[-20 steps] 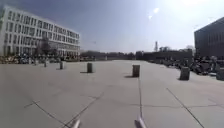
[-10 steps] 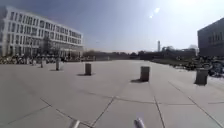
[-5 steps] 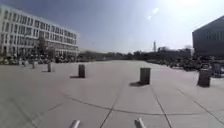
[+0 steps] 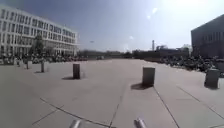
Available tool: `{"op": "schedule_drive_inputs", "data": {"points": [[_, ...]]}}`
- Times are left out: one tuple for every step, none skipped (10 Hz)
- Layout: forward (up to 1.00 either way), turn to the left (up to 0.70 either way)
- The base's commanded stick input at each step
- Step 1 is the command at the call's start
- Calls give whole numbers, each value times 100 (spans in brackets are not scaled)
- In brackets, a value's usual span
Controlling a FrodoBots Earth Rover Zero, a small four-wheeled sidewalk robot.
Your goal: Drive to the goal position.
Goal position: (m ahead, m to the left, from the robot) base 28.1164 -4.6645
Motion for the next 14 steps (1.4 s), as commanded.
{"op": "schedule_drive_inputs", "data": {"points": [[70, 0], [70, -2], [70, -5], [70, -7], [70, -3], [70, 0], [70, 0], [70, 0], [70, 0], [70, -30], [70, -35], [70, -33], [70, -30], [70, -27]]}}
